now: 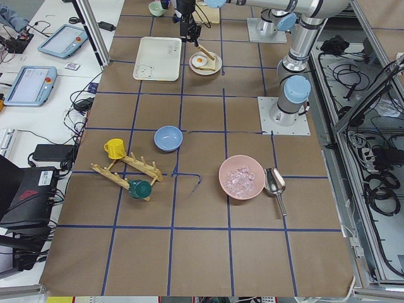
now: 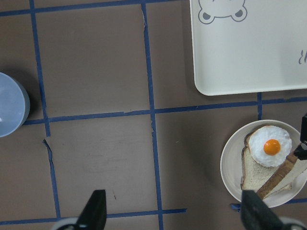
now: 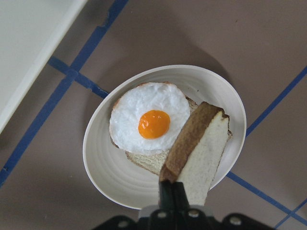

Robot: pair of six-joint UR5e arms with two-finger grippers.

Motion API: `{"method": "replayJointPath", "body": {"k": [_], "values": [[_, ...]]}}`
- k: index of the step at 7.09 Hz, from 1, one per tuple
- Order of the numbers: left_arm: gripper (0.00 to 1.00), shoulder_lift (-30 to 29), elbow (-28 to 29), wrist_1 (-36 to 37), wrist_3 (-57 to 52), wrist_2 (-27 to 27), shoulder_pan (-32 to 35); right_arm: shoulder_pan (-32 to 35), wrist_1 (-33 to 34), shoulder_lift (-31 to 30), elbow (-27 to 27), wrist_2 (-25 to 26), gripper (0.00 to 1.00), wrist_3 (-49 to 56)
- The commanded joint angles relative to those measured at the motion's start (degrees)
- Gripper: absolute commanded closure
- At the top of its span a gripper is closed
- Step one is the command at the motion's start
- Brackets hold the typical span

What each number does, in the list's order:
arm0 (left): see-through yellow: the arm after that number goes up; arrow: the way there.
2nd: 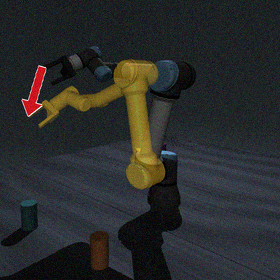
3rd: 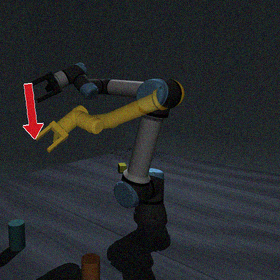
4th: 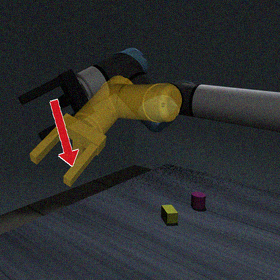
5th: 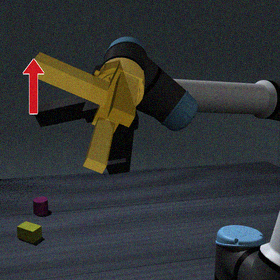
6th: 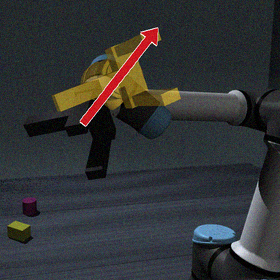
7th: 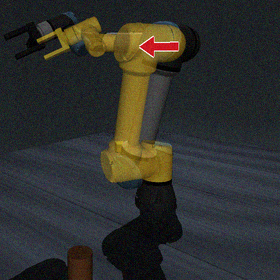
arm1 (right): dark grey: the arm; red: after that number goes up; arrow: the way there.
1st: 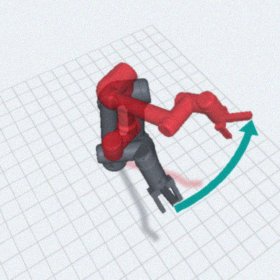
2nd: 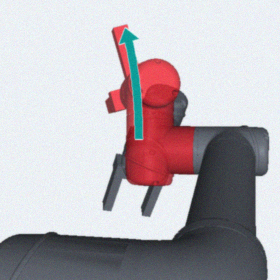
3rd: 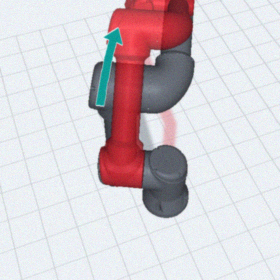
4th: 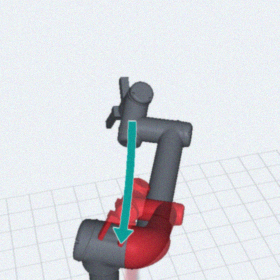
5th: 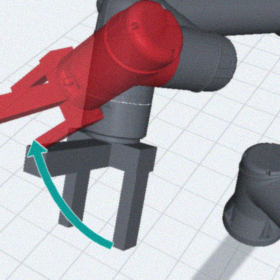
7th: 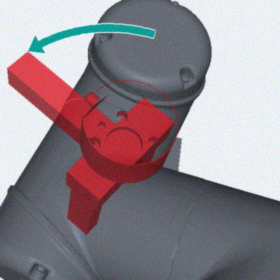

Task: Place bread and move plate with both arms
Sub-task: 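Lower the bread slice onto the fried egg and open the right gripper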

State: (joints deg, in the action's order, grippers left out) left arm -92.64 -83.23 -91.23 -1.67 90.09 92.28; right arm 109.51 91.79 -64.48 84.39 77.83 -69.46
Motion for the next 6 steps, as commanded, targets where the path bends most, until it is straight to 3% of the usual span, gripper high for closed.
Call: {"method": "replayJointPath", "body": {"k": [1,2,3,4,6], "values": [[0.0,0.0,0.0,0.0,0.0,0.0,0.0,0.0,2.9,0.7,0.9,0.0,1.0,1.6],[0.0,0.0,0.0,0.0,0.0,0.0,0.0,0.0,3.0,1.5,1.0,0.7,0.74,6.6],[0.0,0.0,0.0,0.0,0.0,0.0,0.0,0.0,3.5,1.1,1.9,0.7,0.16,7.6],[0.0,0.0,0.0,0.0,0.0,0.0,0.0,0.0,5.9,0.9,2.6,0.7,0.0,7.4],[0.0,0.0,0.0,0.0,0.0,0.0,0.0,-1.0,8.5,-0.6,1.9,0.7,0.0,9.8]]}}
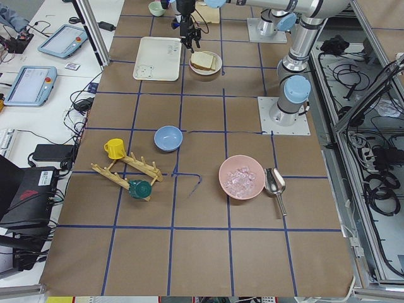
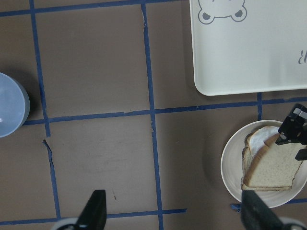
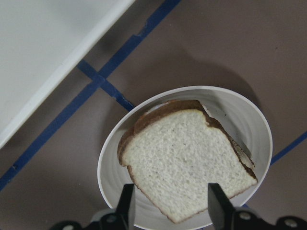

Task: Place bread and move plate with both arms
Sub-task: 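Raise the right gripper away from the plate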

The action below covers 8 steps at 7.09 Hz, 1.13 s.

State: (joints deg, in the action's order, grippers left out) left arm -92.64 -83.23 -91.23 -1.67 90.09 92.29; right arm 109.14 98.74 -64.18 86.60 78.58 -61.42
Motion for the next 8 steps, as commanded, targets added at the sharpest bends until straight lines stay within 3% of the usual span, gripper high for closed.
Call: {"method": "replayJointPath", "body": {"k": [1,3,5,8], "values": [[0.0,0.0,0.0,0.0,0.0,0.0,-0.1,-1.9,1.8,-1.7,-0.8,0.2,0.0,5.8],[0.0,0.0,0.0,0.0,0.0,0.0,0.0,-6.8,1.1,-7.5,-0.2,5.1,0.0,19.8],[0.0,0.0,-0.1,0.0,0.1,0.0,0.1,-13.9,-0.6,-14.2,0.0,5.5,0.0,35.5],[0.0,-0.1,-0.1,-0.2,0.7,-0.2,0.9,-21.0,-10.6,-21.8,0.0,10.7,0.0,59.2]]}}
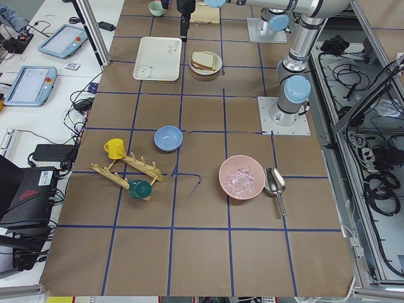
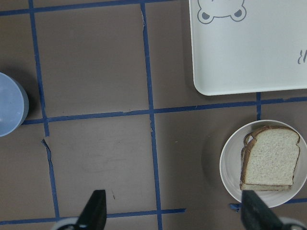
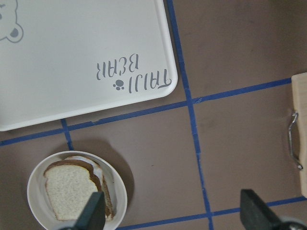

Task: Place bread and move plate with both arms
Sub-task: 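Raise the right gripper away from the plate, then reach the left gripper down to the rim of the white plate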

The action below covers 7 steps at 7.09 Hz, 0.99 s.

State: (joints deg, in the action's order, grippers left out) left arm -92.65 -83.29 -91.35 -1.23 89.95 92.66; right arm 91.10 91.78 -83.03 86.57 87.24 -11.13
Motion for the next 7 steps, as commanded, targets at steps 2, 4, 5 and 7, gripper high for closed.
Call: {"method": "replayJointPath", "body": {"k": [2,4,5,7], "values": [[0.0,-0.2,-1.6,-0.4,3.7,-2.4,1.2,-4.6,-9.3,-7.7,0.0,2.8,0.0,13.0],[0.0,0.0,-7.9,0.8,4.0,-2.9,1.4,-4.3,-10.7,-9.3,0.0,4.6,0.0,12.9],[0.0,-1.8,-12.0,8.7,4.8,-3.0,1.6,-3.9,-10.6,-9.0,-0.1,3.7,0.0,12.7],[0.0,-2.1,-25.4,24.2,8.2,-4.0,5.8,-3.9,-10.6,-9.0,0.3,3.6,0.0,12.8]]}}
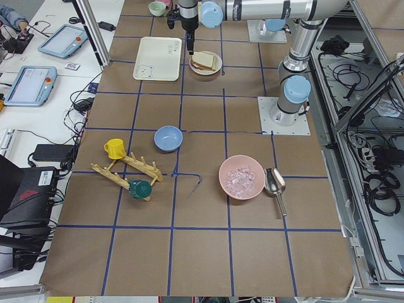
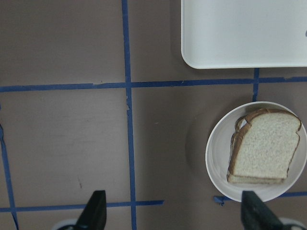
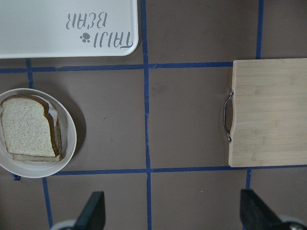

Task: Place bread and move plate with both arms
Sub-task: 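Reach the left gripper down to the rim of the white plate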

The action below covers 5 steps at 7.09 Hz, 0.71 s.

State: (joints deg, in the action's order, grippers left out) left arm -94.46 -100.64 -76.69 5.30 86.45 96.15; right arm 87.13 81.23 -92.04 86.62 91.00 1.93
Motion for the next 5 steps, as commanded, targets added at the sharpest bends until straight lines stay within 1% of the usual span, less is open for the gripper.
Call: {"method": "replayJointPath", "body": {"k": [1,2,3,4,5], "values": [[0.0,-1.2,-15.0,20.3,6.7,-0.8,3.0,0.1,0.1,0.0,0.6,-0.1,0.0,0.3],[0.0,-2.7,-18.2,25.3,8.3,-2.9,3.0,0.1,0.2,0.0,0.7,-0.1,0.0,0.4],[0.0,-3.9,-18.7,25.6,10.1,-3.6,3.1,0.1,0.2,0.0,0.9,0.1,0.0,0.5],[0.0,-5.5,-18.6,26.6,14.5,-3.7,3.4,0.1,0.6,0.0,1.3,0.1,0.0,0.6],[0.0,-7.1,-18.6,28.4,16.9,-3.5,4.9,0.1,0.9,0.0,1.3,0.1,0.0,0.7]]}}
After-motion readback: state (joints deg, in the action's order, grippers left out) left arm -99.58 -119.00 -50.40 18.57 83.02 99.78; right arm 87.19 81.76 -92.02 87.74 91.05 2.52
